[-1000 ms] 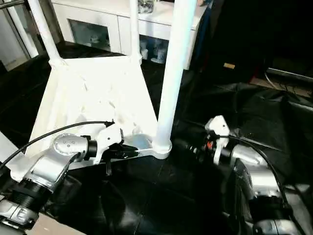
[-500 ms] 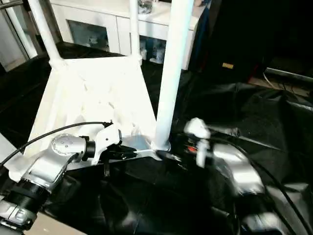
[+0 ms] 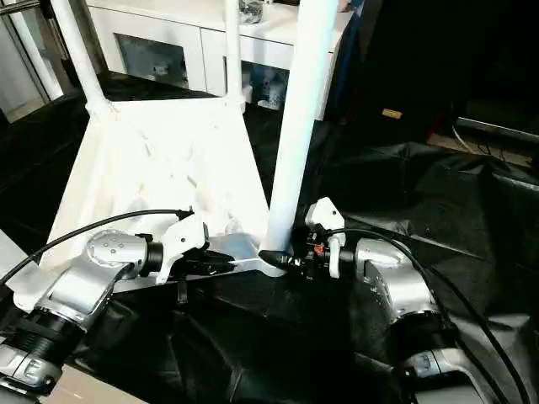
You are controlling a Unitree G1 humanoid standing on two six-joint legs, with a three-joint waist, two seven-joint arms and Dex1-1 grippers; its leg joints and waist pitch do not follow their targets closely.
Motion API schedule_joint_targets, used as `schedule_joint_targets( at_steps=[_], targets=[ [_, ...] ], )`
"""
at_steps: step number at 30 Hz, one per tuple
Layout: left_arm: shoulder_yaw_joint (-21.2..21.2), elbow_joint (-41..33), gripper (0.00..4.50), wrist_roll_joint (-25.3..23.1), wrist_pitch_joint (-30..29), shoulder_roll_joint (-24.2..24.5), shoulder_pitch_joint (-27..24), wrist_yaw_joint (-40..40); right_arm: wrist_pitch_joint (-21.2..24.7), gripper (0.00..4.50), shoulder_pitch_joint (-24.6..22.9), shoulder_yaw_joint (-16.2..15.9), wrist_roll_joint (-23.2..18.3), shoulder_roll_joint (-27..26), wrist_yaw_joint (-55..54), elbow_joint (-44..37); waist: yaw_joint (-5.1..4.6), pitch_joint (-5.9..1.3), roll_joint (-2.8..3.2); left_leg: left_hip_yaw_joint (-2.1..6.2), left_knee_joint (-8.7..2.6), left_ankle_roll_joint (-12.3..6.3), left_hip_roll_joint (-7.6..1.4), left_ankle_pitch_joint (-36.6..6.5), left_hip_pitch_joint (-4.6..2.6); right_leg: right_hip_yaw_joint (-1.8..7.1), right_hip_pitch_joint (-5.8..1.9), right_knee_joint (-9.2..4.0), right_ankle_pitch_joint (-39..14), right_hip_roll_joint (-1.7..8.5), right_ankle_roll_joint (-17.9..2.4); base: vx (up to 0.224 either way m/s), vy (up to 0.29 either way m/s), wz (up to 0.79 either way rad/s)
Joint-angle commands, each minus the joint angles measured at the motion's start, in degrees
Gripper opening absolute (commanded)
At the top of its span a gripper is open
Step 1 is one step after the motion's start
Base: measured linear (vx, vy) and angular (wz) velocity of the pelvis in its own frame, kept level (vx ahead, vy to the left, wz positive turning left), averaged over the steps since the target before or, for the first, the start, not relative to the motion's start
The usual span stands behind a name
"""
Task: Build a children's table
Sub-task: Rotate leg to tighten
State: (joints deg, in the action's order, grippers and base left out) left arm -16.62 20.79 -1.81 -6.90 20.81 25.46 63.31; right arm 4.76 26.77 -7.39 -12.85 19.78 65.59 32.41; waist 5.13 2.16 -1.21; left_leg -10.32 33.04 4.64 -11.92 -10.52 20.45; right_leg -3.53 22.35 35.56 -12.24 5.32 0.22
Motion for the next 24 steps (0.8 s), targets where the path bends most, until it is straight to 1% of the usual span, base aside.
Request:
schedule_joint_targets(
  at_steps=[1, 2, 4, 5, 8, 9, 10, 11, 12, 14, 15, 16, 17, 18, 19, 20, 21, 22, 23, 24],
  targets=[
    [-0.6, 0.0, 0.00, 1.6, 0.9, -0.6, -0.9, 0.7, -0.7, 2.61, 0.9, -0.7, 0.6, -0.2, 0.6, 1.2, 0.02, -3.23, -0.88, -0.15, -3.01, -5.25, -1.23, -5.6, -0.13, 2.22, -2.64, -3.35, -1.7, 2.61, -14.6, 0.000, 0.000, 0.00],
    [-0.6, 0.0, 0.00, 1.6, 0.9, -0.6, -0.9, 0.7, -0.9, 2.43, 0.9, -0.7, 0.7, -0.3, 0.6, 1.4, 0.02, -3.24, -0.83, -0.14, -3.02, -5.20, -1.23, -5.7, -0.11, 2.22, -2.66, -3.32, -1.6, 2.62, -14.6, 0.000, 0.000, 0.00],
    [-0.4, 0.1, 0.00, 1.5, 0.5, -0.7, -0.8, 0.1, -1.2, 2.35, 1.1, -0.6, 0.8, -0.5, 0.5, 1.9, -0.01, -3.23, -0.76, -0.14, -3.03, -5.06, -1.23, -6.0, -0.16, 2.20, -2.62, -3.33, -1.5, 2.52, -14.8, 0.000, 0.000, 0.00],
    [-0.2, 0.3, 0.00, 1.3, 0.3, -0.9, -0.7, -0.6, -1.1, 2.35, 0.8, -0.5, 0.8, -0.7, 0.3, 1.7, 0.03, -3.21, -0.63, -0.10, -3.07, -4.93, -1.25, -6.1, -0.15, 2.21, -2.63, -3.36, -1.7, 2.57, -14.7, 0.000, 0.000, 0.00],
    [0.4, 1.2, 0.00, 0.7, -0.6, -2.1, 0.2, -3.6, -0.5, 2.07, -1.3, -0.3, 0.5, -1.4, -1.5, 0.2, -0.01, -3.11, -0.69, -0.11, -3.15, -4.45, -1.26, -7.3, -0.21, 2.24, -2.60, -3.54, -2.8, 2.52, -14.5, 0.000, 0.000, 0.00],
    [0.6, 1.4, 0.00, 0.5, -0.9, -2.5, 0.5, -4.5, -0.3, 2.06, -2.1, -0.2, 0.6, -1.7, -2.3, -0.2, 0.04, -2.94, -0.62, -0.08, -3.31, -3.74, -1.29, -8.9, -0.33, 2.30, -2.48, -3.88, -5.4, 2.59, -13.8, 0.000, 0.000, 0.00],
    [0.9, 1.6, 0.00, 0.4, -1.4, -3.1, 0.8, -5.7, 0.0, 2.06, -3.0, -0.1, 0.5, -2.2, -3.3, -0.8, 0.01, -2.91, -0.63, -0.06, -3.32, -3.53, -1.24, -9.1, -0.28, 2.34, -2.51, -3.93, -5.9, 2.57, -13.4, 0.000, 0.000, 0.00],
    [0.9, 1.6, 0.00, 0.4, -1.4, -3.1, 0.8, -5.7, 0.0, 2.05, -3.0, -0.1, 0.5, -2.2, -3.3, -0.8, 0.13, -2.85, -0.62, -0.06, -3.43, -3.29, -1.33, -9.6, -0.44, 2.35, -2.44, -4.11, -6.9, 2.59, -13.1, 0.000, 0.000, 0.00],
    [1.1, 1.8, 0.00, 0.2, -1.9, -3.8, 1.1, -6.9, 0.5, 2.02, -4.1, -0.1, 0.7, -2.8, -4.9, -1.6, -0.01, -2.85, -0.66, 0.01, -3.53, -2.86, -1.29, -9.9, -0.32, 2.38, -2.50, -4.16, -7.9, 2.60, -12.7, 0.000, 0.000, 0.00],
    [1.2, 2.7, 0.00, -0.7, -2.7, -5.4, 1.9, -10.1, 0.5, 2.00, -6.5, -0.1, 2.0, -4.7, -10.0, -2.8, -0.13, -2.65, -0.44, 0.07, -3.76, -2.14, -1.24, -11.4, -0.38, 2.41, -2.39, -4.48, -10.3, 2.57, -12.0, 0.000, 0.000, 0.00],
    [1.2, 3.2, 0.00, -1.3, -3.1, -6.3, 2.4, -11.8, 0.5, 1.99, -7.5, 0.0, 2.9, -6.1, -13.4, -3.1, 0.05, -2.55, -0.23, -0.06, -3.79, -1.49, -1.35, -12.2, -0.92, 2.62, -1.90, -4.80, -11.2, 2.61, -11.5, 0.000, 0.000, 0.00],
    [1.3, 4.4, 0.00, -2.0, -3.8, -8.2, 3.2, -15.1, 0.7, 1.98, -8.9, 0.1, 4.4, -8.4, -19.1, -3.3, -0.19, -2.57, -0.36, 0.13, -3.98, -0.82, -1.24, -12.9, -0.62, 2.59, -2.24, -4.81, -12.6, 2.62, -11.0, 0.000, 0.000, 0.00],
    [1.3, 4.4, 0.00, -2.0, -3.8, -8.2, 3.2, -15.1, 0.7, 1.97, -8.9, 0.1, 4.4, -8.4, -19.1, -3.3, -0.22, -2.48, -0.41, 0.12, -4.11, -0.42, -1.21, -13.2, -0.59, 2.59, -2.15, -4.96, -13.6, 2.54, -10.4, 0.000, 0.000, 0.00],
    [1.4, 5.1, 0.00, -2.5, -4.3, -9.9, 3.9, -17.7, 1.2, 1.97, -9.5, 0.2, 5.8, -10.3, -24.1, -3.2, -0.27, -2.44, -0.56, 0.24, -4.18, -0.09, -1.12, -14.5, -0.64, 2.55, -2.11, -5.23, -16.5, 2.65, -9.5, 0.000, 0.000, 0.00],
    [1.4, 5.4, 0.00, -2.7, -4.8, -11.0, 4.2, -19.2, 2.1, 1.97, -9.6, 0.5, 6.5, -11.7, -27.5, -3.0, -0.37, -2.34, -0.52, 0.30, -4.30, 0.18, -1.03, -15.5, -0.58, 2.56, -2.00, -5.60, -19.5, 2.67, -8.3, 0.000, 0.000, 0.00],
    [1.4, 5.4, 0.00, -2.7, -4.8, -11.0, 4.2, -19.2, 2.2, 1.97, -9.6, 0.5, 6.5, -11.8, -27.6, -3.0, -0.37, -2.33, -0.45, 0.38, -4.33, 0.35, -1.07, -16.0, -0.68, 2.60, -1.88, -5.75, -20.8, 2.75, -7.9, 0.000, 0.000, 0.00],
    [1.2, 5.6, 0.00, -3.2, -5.3, -12.9, 4.5, -21.3, 3.3, 1.97, -10.0, 0.7, 7.0, -14.2, -31.8, -3.3, -0.44, -2.36, -0.50, 0.37, -4.41, 0.41, -1.08, -16.6, -0.73, 2.74, -1.63, -5.95, -21.7, 2.71, -7.2, 0.000, 0.000, 0.00],
    [1.1, 5.6, 0.00, -3.5, -5.4, -13.6, 4.5, -22.0, 3.1, 1.97, -10.3, 0.5, 7.3, -15.1, -33.0, -3.7, -0.45, -2.36, -0.42, 0.43, -4.45, 0.54, -1.08, -16.7, -0.69, 2.74, -1.62, -5.93, -21.8, 2.72, -7.0, 0.000, 0.000, 0.00],
    [0.8, 5.5, 0.00, -3.8, -5.5, -14.3, 4.6, -22.5, 2.7, 1.97, -10.4, 0.0, 8.0, -15.8, -34.2, -4.1, -0.47, -2.31, -0.48, 0.46, -4.50, 0.57, -1.05, -16.8, -0.62, 2.71, -1.62, -6.02, -22.0, 2.66, -6.7, 0.000, 0.000, 0.00],
    [0.6, 5.5, 0.00, -4.2, -5.3, -14.9, 4.5, -22.9, 2.5, 1.97, -10.5, -0.2, 8.4, -16.6, -35.2, -4.6, -0.43, -2.37, -0.71, 0.48, -4.53, 0.44, -1.02, -17.0, -0.58, 2.71, -1.65, -6.12, -22.5, 2.68, -6.1, 0.000, 0.000, 0.00]
  ],
)
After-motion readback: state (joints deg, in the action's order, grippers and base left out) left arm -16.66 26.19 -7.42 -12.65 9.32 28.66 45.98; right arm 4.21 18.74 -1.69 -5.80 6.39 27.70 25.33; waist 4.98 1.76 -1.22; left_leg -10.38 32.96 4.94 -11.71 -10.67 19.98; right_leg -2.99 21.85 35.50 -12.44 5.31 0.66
